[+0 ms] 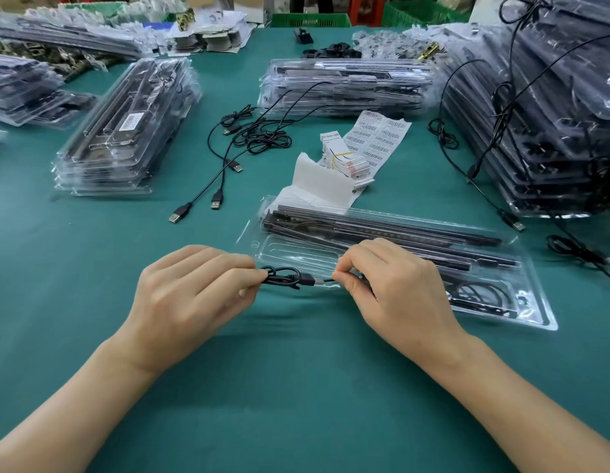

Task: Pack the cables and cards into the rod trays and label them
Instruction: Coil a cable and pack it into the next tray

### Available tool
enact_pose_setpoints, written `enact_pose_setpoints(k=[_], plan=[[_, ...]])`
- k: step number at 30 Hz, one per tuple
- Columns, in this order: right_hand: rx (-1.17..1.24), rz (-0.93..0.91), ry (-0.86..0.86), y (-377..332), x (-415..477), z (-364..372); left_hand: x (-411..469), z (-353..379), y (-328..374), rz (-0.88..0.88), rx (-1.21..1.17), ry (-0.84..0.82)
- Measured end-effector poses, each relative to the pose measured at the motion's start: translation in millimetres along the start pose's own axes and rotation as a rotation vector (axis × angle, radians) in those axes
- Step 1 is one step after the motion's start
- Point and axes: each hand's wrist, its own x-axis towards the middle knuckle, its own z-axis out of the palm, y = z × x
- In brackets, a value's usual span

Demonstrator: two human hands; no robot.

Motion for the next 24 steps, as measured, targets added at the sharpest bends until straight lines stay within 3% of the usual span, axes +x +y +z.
enact_pose_setpoints(k=[8, 14, 24], plan=[[0.037, 0.012, -0.003, 1, 0, 0, -4, 10, -5, 0.135, 0.148, 0.010], [0.047, 0.003, 0.008, 4, -1, 2, 0, 17, -1, 0.072, 0.270, 0.016], [0.048, 0.007, 0.013, 5, -2, 5, -3, 20, 15, -0.003, 0.274, -0.054]])
